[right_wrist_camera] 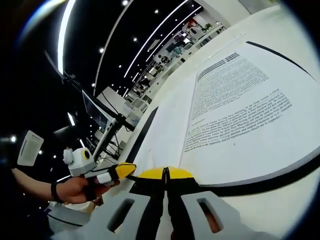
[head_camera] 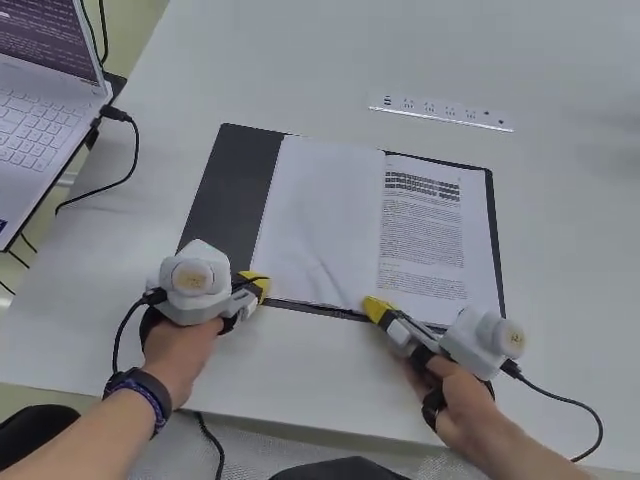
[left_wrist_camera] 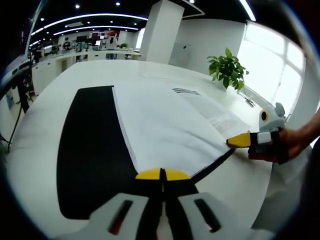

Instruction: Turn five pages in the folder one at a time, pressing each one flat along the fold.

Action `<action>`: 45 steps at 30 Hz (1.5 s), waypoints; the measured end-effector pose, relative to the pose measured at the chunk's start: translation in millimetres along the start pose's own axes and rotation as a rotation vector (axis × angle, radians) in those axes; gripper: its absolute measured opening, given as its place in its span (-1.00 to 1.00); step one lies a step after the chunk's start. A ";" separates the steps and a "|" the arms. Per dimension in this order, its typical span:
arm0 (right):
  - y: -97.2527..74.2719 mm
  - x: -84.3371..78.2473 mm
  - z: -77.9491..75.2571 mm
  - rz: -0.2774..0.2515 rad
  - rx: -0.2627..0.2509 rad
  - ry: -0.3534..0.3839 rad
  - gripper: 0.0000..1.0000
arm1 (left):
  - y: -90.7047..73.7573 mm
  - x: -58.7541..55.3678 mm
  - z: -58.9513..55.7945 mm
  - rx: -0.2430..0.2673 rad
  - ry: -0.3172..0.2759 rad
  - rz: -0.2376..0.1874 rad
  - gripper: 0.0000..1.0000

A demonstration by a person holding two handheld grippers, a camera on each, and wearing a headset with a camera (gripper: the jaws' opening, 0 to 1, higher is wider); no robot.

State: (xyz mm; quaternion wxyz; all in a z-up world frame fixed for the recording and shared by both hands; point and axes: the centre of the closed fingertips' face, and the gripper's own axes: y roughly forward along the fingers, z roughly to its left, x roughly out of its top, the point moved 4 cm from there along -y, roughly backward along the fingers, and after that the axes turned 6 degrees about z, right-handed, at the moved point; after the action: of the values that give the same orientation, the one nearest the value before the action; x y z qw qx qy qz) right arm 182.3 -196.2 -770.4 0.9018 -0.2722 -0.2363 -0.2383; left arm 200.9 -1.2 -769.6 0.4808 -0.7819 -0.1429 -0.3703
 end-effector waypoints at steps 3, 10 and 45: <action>-0.5 -0.1 0.1 -0.011 -0.015 0.012 -1.00 | 0.3 0.4 0.0 0.005 -0.011 0.007 -1.00; -0.7 0.6 1.6 0.008 -0.047 -0.023 -1.00 | 1.6 0.9 -2.8 0.023 -0.008 0.031 -1.00; -112.4 61.5 12.4 -0.023 -0.127 -0.315 -0.22 | -85.2 50.7 -42.8 0.054 0.043 -0.060 -0.24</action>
State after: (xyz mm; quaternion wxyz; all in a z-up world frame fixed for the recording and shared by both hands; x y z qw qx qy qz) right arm 163.5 -290.2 -684.5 0.8319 -0.3600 -0.3622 -0.2173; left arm 167.3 -2.3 -667.0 0.4933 -0.7559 -0.1658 -0.3972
